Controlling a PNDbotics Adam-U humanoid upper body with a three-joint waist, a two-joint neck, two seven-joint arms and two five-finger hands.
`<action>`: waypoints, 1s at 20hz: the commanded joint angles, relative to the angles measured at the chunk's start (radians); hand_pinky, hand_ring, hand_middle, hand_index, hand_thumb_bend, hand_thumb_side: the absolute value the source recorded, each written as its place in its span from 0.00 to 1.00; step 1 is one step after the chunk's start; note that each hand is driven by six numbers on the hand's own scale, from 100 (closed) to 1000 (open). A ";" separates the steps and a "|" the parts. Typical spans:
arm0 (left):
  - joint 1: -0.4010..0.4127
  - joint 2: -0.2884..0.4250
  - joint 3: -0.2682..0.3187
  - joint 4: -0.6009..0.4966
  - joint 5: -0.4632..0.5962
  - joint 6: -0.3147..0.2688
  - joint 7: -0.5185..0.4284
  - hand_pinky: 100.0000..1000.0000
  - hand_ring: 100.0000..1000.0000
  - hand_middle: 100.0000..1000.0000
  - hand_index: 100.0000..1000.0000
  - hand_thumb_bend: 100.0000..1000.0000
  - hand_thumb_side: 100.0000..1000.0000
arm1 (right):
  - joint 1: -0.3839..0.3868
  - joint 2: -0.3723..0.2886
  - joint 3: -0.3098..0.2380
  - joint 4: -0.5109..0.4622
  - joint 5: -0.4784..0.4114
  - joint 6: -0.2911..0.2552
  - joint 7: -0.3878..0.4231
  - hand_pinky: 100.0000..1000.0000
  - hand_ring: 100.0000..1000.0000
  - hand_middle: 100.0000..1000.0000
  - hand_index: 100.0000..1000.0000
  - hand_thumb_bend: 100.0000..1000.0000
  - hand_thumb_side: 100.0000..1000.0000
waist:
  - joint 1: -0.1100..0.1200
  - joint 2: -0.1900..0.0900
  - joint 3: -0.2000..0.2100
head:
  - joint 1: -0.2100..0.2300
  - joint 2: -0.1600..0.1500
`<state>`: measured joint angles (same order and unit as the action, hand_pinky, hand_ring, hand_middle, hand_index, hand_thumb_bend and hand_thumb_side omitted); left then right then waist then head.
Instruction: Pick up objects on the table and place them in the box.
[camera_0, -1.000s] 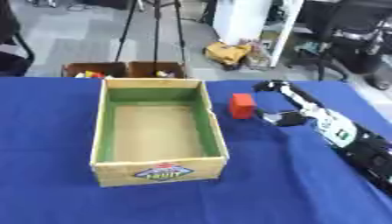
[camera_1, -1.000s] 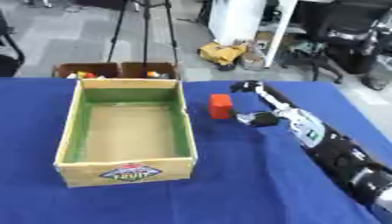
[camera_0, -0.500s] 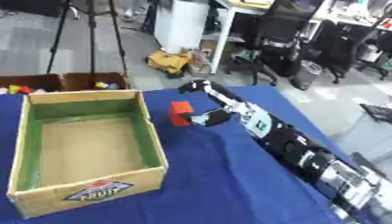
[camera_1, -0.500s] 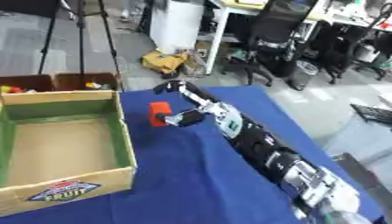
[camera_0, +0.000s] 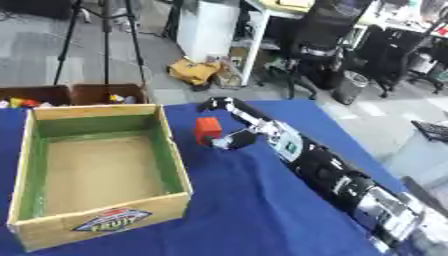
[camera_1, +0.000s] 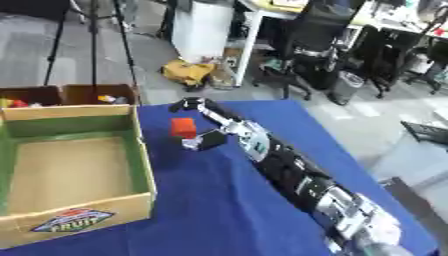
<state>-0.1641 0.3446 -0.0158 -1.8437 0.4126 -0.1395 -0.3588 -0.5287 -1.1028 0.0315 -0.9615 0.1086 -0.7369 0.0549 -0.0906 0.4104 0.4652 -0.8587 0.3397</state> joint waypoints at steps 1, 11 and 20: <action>0.000 0.019 0.005 -0.016 -0.003 -0.007 0.003 0.51 0.56 0.34 0.59 0.41 0.96 | -0.010 -0.036 -0.018 0.005 0.048 0.001 -0.030 0.97 1.00 0.84 0.88 0.38 0.36 | 0.004 -0.014 0.001 | -0.004 -0.019; -0.001 0.014 0.002 -0.016 -0.015 -0.011 0.008 0.51 0.56 0.34 0.59 0.41 0.97 | 0.009 -0.034 -0.029 0.015 0.147 0.020 -0.141 1.00 1.00 0.85 0.90 0.39 0.35 | 0.005 0.005 0.001 | -0.006 -0.022; -0.002 0.013 -0.001 -0.017 -0.021 -0.016 0.009 0.51 0.56 0.34 0.59 0.40 0.97 | 0.021 -0.034 -0.031 0.026 0.146 0.025 -0.168 0.95 0.99 0.82 0.90 0.37 0.35 | 0.010 0.017 0.000 | -0.011 -0.023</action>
<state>-0.1637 0.3438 -0.0208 -1.8440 0.3945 -0.1496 -0.3499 -0.5012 -1.1025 0.0130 -0.9372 0.2549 -0.7120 -0.1069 -0.0843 0.4449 0.4670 -0.8648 0.3313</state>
